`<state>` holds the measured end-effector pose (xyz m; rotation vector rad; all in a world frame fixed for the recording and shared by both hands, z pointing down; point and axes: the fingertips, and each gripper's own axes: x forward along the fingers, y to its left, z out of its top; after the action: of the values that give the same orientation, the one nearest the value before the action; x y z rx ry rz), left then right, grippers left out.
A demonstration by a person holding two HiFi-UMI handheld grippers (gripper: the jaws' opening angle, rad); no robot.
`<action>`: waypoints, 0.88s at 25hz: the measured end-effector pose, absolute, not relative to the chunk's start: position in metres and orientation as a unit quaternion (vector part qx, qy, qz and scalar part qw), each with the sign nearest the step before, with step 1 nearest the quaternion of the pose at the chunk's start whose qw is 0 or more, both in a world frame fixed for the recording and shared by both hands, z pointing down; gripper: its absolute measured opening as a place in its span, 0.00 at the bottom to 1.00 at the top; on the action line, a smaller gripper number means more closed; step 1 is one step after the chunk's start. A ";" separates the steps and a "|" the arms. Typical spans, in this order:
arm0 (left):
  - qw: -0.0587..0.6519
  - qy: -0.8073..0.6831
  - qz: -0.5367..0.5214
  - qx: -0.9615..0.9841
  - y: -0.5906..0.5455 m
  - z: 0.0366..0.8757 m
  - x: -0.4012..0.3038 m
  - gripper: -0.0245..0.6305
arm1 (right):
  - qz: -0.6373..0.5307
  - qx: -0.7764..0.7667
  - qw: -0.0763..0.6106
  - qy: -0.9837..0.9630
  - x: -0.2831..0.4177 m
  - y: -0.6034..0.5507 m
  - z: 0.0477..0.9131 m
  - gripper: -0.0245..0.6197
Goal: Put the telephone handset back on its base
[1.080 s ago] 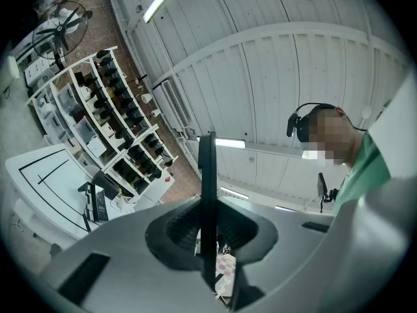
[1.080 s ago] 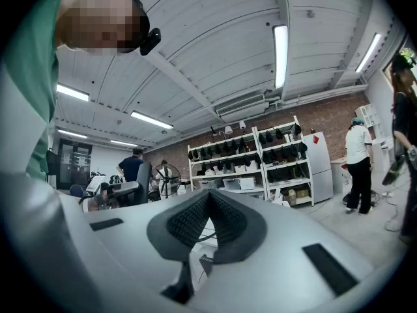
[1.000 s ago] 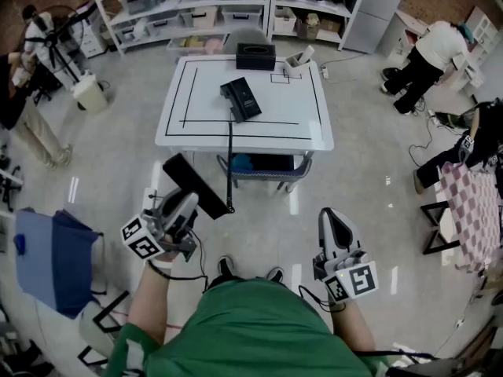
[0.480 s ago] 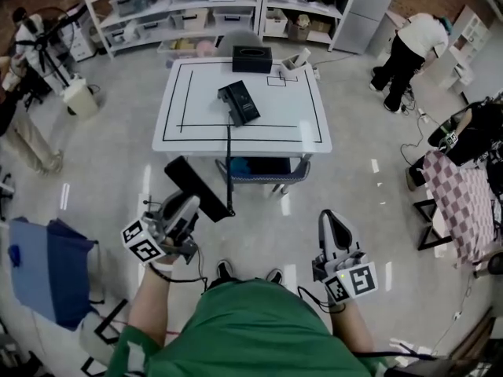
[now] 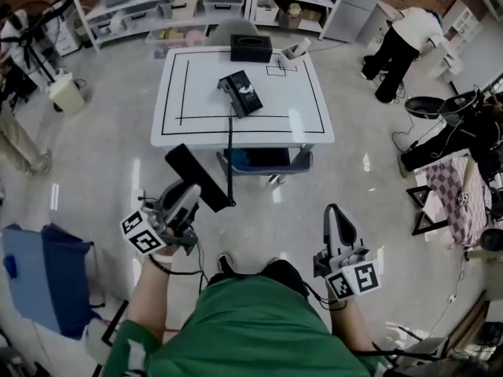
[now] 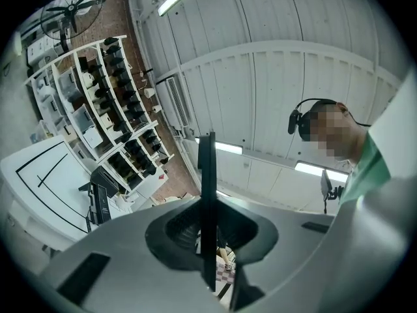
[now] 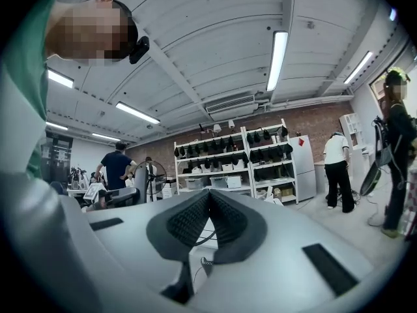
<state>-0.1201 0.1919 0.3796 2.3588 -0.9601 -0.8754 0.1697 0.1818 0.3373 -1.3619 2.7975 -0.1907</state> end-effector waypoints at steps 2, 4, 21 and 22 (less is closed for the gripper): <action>0.226 -0.346 -0.315 0.854 0.188 0.383 -0.125 0.16 | -0.062 -0.444 0.009 0.894 0.167 0.181 0.339 0.07; 0.229 -0.346 -0.317 0.853 0.183 0.388 -0.127 0.16 | -0.064 -0.449 0.005 0.891 0.165 0.177 0.342 0.07; 0.220 -0.400 -0.303 0.836 0.091 0.385 -0.134 0.16 | -0.097 -0.373 0.027 0.922 0.135 0.035 0.374 0.07; 0.220 -0.403 -0.301 0.836 0.083 0.385 -0.131 0.16 | -0.100 -0.370 0.028 0.923 0.136 0.024 0.375 0.07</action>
<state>-0.1314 0.0833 0.3846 2.3108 -1.1153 -0.8315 0.1356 0.0244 0.3749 -1.1411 2.8496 -0.3076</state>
